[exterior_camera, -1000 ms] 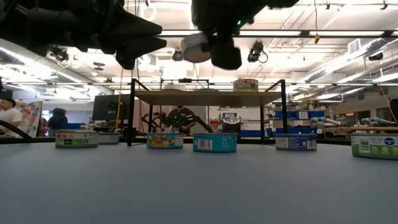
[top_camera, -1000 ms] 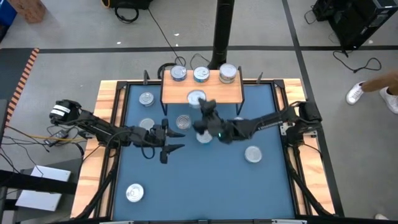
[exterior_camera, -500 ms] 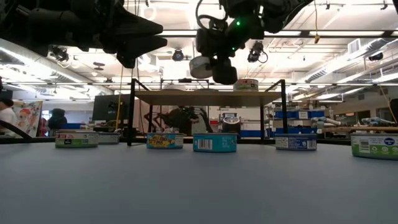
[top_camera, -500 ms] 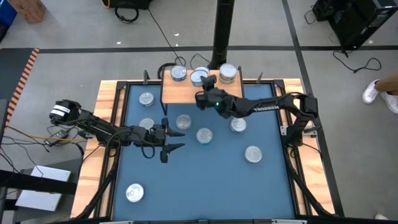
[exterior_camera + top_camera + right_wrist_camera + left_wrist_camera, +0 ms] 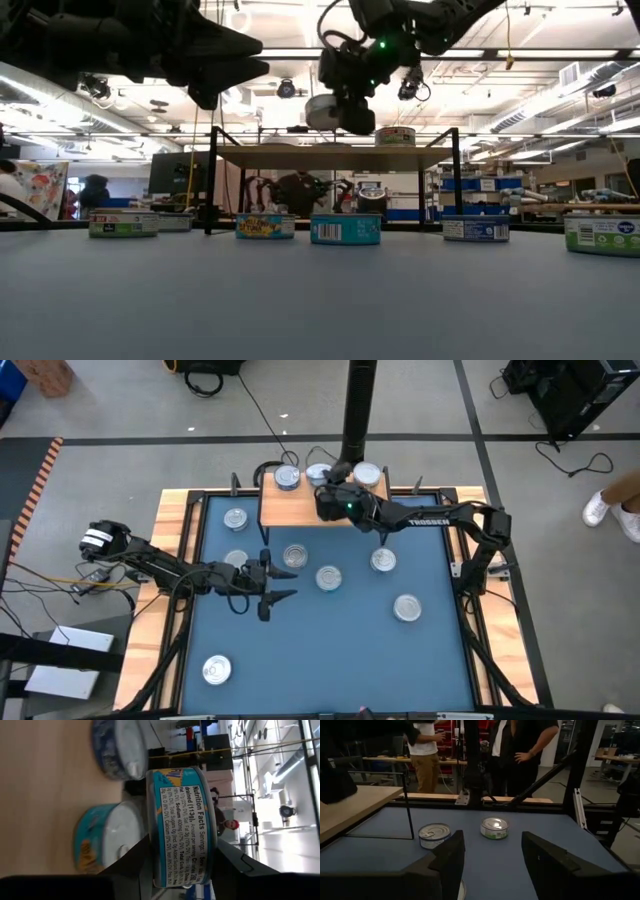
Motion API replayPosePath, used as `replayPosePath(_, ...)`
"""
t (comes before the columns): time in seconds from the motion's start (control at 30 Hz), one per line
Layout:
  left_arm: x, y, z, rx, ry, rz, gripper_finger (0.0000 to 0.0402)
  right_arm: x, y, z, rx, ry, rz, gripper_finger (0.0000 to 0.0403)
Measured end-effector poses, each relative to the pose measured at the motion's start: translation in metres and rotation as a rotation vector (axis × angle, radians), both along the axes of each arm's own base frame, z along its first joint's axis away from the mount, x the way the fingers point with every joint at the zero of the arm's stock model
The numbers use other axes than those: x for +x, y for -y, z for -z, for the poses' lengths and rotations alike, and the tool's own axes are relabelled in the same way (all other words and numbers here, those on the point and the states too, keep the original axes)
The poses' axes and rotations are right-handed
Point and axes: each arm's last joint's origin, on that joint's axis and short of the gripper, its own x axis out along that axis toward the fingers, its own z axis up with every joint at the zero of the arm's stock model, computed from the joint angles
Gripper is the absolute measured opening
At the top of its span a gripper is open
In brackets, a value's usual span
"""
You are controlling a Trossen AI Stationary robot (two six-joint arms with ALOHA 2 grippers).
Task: Stack canned seafood by type on shelf
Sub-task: Stack the light blue tuna can on top of the light blue tuna can on the shelf
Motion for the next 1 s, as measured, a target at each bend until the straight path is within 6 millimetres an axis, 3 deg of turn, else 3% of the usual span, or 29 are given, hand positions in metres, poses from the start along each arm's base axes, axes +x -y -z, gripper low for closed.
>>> replayPosePath(0.17,0.0,-0.001,0.0,0.0,0.0,-0.005,0.0199,-0.001,0.011,-0.011,0.049,0.028,0.012,0.0145)
replayPosePath(1.0,0.0,-0.001,0.0,-0.003,0.001,-0.004,0.02,-0.011,0.036,0.001,0.188,0.051,0.033,0.0145)
